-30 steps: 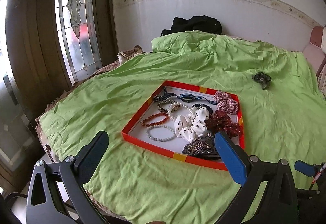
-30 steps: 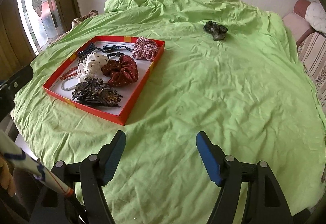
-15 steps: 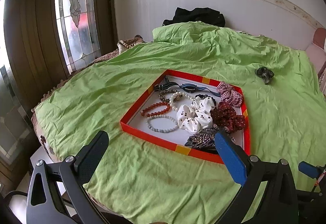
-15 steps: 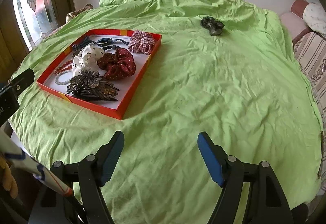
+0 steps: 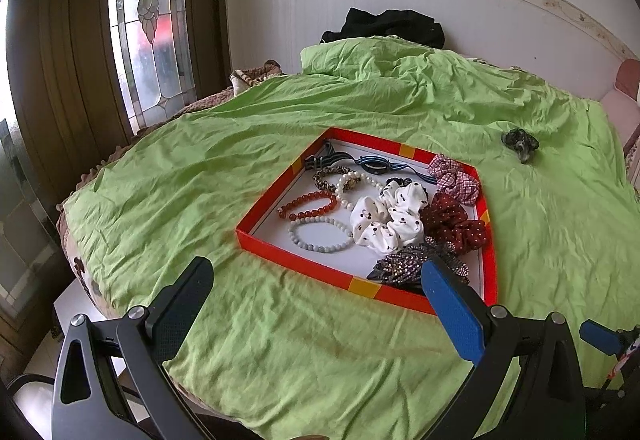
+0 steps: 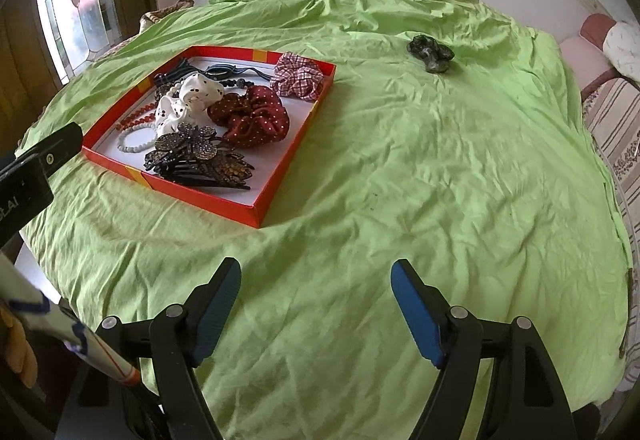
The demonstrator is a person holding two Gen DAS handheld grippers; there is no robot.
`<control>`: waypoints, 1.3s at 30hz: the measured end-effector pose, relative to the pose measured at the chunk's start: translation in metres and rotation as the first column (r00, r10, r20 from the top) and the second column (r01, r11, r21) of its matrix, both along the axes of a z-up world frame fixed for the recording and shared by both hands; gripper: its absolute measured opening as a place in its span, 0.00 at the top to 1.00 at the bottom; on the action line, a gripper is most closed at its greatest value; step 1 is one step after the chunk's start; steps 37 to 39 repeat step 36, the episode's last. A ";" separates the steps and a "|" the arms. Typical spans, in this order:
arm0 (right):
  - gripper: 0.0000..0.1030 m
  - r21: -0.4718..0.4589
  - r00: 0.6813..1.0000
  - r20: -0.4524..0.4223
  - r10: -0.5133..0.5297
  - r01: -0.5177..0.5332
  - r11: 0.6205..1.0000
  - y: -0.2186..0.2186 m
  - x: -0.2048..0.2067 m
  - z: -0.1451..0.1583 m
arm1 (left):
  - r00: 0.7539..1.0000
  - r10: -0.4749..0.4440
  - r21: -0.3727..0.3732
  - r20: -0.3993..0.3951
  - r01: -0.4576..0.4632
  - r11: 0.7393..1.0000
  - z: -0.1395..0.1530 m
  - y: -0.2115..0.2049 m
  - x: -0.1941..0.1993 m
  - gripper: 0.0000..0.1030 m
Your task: Organize jewelry
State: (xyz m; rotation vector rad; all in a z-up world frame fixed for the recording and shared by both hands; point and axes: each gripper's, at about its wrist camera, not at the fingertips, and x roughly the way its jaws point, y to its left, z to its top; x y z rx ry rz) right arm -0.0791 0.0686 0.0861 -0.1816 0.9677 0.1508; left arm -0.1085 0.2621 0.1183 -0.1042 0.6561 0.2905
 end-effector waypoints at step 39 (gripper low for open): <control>0.20 0.043 0.999 -0.038 0.004 -0.002 0.999 -0.004 0.005 -0.006 | 0.998 -0.002 -0.035 -0.062 -0.001 0.999 -0.002 -0.007 0.005 0.00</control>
